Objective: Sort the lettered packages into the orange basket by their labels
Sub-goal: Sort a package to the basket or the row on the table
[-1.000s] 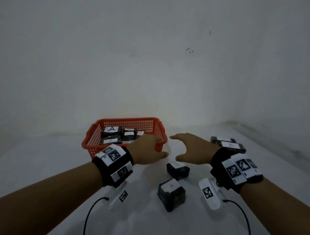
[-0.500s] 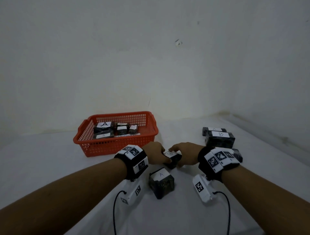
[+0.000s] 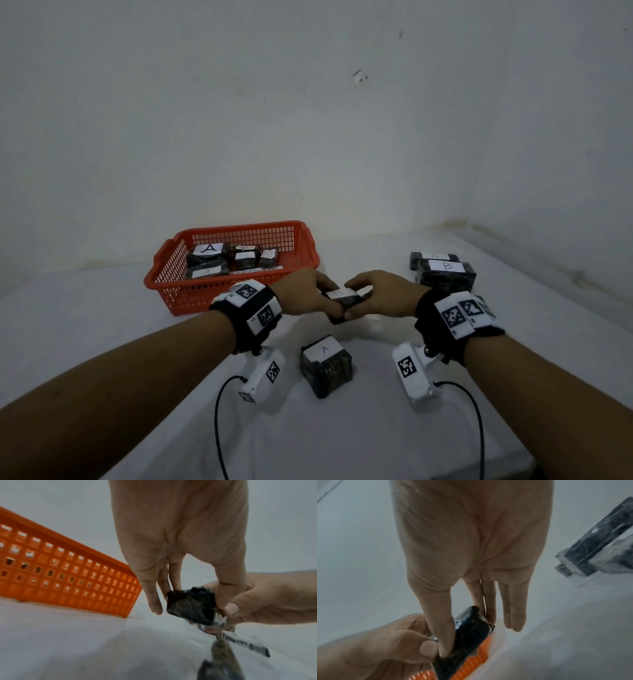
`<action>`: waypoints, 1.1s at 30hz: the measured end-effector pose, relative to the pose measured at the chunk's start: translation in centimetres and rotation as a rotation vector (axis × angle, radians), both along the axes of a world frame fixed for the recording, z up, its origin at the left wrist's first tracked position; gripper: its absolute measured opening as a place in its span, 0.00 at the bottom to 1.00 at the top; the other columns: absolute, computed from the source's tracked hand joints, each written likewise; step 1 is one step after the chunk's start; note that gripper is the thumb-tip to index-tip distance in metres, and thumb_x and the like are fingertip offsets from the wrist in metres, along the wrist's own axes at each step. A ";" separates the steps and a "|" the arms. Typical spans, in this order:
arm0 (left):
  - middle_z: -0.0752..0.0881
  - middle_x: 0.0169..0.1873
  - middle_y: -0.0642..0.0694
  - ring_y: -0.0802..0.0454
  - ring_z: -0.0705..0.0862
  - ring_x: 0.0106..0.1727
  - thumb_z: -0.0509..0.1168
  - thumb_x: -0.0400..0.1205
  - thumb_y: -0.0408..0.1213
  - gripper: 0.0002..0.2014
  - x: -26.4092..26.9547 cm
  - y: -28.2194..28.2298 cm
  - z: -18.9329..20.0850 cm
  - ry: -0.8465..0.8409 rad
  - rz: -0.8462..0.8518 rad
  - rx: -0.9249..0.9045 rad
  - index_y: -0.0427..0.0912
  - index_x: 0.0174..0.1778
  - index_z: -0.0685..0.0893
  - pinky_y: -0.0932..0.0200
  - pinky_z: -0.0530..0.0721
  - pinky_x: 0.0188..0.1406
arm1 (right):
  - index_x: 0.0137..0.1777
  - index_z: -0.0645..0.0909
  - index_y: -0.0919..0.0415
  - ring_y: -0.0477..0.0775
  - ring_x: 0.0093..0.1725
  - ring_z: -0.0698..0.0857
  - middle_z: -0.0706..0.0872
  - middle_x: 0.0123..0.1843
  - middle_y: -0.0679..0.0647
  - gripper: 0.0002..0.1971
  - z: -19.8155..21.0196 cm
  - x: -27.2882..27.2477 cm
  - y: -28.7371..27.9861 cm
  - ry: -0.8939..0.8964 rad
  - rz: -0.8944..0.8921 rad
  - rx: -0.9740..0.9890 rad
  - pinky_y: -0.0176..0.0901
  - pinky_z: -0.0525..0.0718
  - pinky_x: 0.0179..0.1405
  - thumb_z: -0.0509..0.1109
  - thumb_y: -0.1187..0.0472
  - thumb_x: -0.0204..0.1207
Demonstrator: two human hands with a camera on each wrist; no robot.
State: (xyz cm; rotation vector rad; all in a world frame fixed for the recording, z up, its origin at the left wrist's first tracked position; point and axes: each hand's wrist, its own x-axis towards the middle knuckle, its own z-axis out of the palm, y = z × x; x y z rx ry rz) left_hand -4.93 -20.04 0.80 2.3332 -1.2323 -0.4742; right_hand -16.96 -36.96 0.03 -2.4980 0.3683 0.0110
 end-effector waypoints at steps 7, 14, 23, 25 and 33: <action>0.93 0.57 0.47 0.50 0.91 0.61 0.78 0.78 0.42 0.24 -0.3 3.1 1.8 0.184 -0.036 -0.122 0.43 0.71 0.87 0.59 0.87 0.63 | 0.82 0.75 0.62 0.51 0.66 0.89 0.86 0.73 0.55 0.34 1.2 -1.6 1.7 -0.154 0.034 0.347 0.29 0.85 0.54 0.81 0.58 0.78; 0.93 0.58 0.51 0.57 0.90 0.62 0.79 0.80 0.42 0.21 -1.8 6.4 2.6 0.243 -0.046 -0.311 0.46 0.69 0.89 0.60 0.83 0.67 | 0.61 0.92 0.58 0.57 0.60 0.93 0.95 0.56 0.57 0.15 0.7 -2.7 3.6 -0.376 0.039 0.477 0.55 0.87 0.71 0.84 0.55 0.75; 0.94 0.53 0.47 0.53 0.92 0.55 0.75 0.81 0.30 0.13 -3.6 10.5 1.1 0.257 -0.024 -0.480 0.43 0.62 0.92 0.68 0.86 0.53 | 0.64 0.89 0.65 0.60 0.58 0.94 0.94 0.58 0.64 0.14 -0.3 -4.6 7.4 -0.462 0.089 0.629 0.45 0.91 0.61 0.80 0.64 0.79; 0.94 0.57 0.46 0.51 0.92 0.59 0.76 0.81 0.31 0.16 -3.6 11.4 0.7 0.304 -0.027 -0.495 0.44 0.65 0.90 0.60 0.86 0.63 | 0.62 0.89 0.60 0.54 0.57 0.94 0.95 0.56 0.58 0.14 -0.5 -4.6 8.0 -0.499 0.065 0.574 0.42 0.90 0.61 0.81 0.63 0.77; 0.94 0.57 0.47 0.51 0.92 0.61 0.76 0.81 0.30 0.17 -3.7 13.4 0.1 0.318 0.036 -0.552 0.41 0.66 0.90 0.47 0.86 0.71 | 0.66 0.88 0.55 0.51 0.61 0.92 0.94 0.59 0.51 0.20 -1.2 -4.3 10.1 -0.494 0.103 0.555 0.58 0.89 0.69 0.84 0.59 0.74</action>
